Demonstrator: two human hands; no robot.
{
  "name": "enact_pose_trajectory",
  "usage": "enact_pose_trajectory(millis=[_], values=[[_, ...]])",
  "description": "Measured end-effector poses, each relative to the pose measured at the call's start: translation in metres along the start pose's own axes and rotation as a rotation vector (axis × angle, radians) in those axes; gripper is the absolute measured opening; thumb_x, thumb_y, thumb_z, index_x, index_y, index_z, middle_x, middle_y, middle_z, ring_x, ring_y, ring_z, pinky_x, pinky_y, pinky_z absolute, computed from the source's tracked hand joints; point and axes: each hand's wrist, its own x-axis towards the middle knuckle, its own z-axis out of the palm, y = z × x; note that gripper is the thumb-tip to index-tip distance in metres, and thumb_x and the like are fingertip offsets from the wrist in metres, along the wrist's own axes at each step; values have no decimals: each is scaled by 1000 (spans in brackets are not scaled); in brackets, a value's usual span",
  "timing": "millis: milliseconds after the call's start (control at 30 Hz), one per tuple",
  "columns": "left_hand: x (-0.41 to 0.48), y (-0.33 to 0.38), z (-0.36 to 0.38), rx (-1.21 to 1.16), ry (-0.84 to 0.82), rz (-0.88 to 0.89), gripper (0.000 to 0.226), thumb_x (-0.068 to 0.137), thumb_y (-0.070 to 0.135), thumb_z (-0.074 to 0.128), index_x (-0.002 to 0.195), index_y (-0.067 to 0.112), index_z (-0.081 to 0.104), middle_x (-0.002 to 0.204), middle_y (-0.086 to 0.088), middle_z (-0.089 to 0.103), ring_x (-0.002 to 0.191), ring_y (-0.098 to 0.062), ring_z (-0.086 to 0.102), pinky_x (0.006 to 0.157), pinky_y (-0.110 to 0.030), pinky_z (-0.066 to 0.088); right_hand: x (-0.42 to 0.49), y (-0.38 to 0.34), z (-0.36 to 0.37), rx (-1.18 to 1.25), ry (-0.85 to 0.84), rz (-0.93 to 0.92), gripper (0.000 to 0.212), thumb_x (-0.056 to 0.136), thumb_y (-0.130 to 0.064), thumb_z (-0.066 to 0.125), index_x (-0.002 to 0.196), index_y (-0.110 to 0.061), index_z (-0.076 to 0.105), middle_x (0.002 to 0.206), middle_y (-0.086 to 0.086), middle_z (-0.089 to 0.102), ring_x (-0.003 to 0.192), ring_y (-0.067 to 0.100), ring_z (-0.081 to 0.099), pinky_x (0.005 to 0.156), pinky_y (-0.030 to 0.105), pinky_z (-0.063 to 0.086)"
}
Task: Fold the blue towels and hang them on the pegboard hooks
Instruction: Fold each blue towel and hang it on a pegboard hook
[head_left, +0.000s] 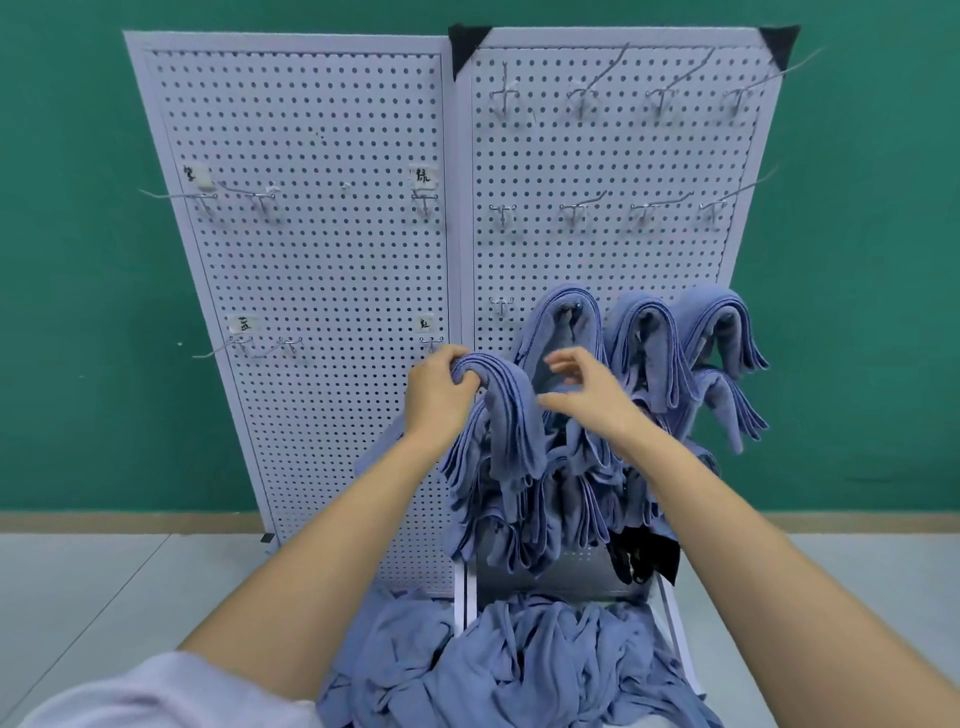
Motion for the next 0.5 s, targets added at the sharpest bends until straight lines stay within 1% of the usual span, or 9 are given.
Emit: enact_pose_trajectory(millis=[67,100,133,200,233,300,367,433,500], values=[[0,9,5,27,-26,47,18,85,9,59,98,16,68,79,2,68,74,-18,64,72,-36,55,6,-7,14,-136,-4,-126,57,80,-30,73,129,-21,44,125,-1,46,116,16,39,95,34,38],[0,13,7,22,-34,65,19,84,7,59,98,16,68,79,3,68,74,-17,63,71,-33,54,8,-9,20,-223,30,-161,60,79,-34,74,129,-21,44,122,-2,45,115,16,37,94,32,37],[1,16,9,13,-40,79,20,84,6,58,98,16,69,80,3,69,73,-16,62,70,-28,52,11,-9,24,-305,87,-184,58,79,-35,72,128,-20,45,119,-2,44,113,16,36,91,31,37],[1,19,10,-6,-50,109,20,84,5,60,99,16,70,79,6,67,71,-9,59,65,-15,46,15,-8,26,-387,206,-214,44,86,-30,63,125,-18,48,120,0,48,113,19,42,85,33,41],[1,20,10,-5,-61,129,20,85,6,62,101,16,70,79,9,65,70,-6,58,62,-10,43,17,-7,25,-392,240,-220,38,89,-26,58,124,-17,50,121,2,51,112,22,46,85,36,44],[1,16,7,23,-94,170,22,85,7,64,104,16,69,83,10,65,71,-2,57,62,-5,41,20,-5,20,-364,265,-226,33,92,-22,53,124,-15,53,120,3,55,110,22,52,85,39,47],[3,15,3,39,-106,195,25,84,5,64,106,15,70,84,11,65,71,3,55,64,-1,40,21,-7,16,-320,285,-244,32,93,-20,53,125,-14,54,120,2,57,108,19,55,84,32,44],[9,19,-3,30,-66,218,27,84,2,62,107,14,70,84,10,65,69,5,54,64,1,40,24,-17,13,-269,313,-276,32,94,-19,53,126,-13,55,120,1,57,108,16,54,85,24,39],[21,28,-9,-7,-11,245,27,85,1,60,107,12,70,84,7,65,67,4,54,62,0,40,33,-30,10,-210,349,-314,32,93,-16,54,125,-12,56,119,1,59,108,15,54,86,21,38]])
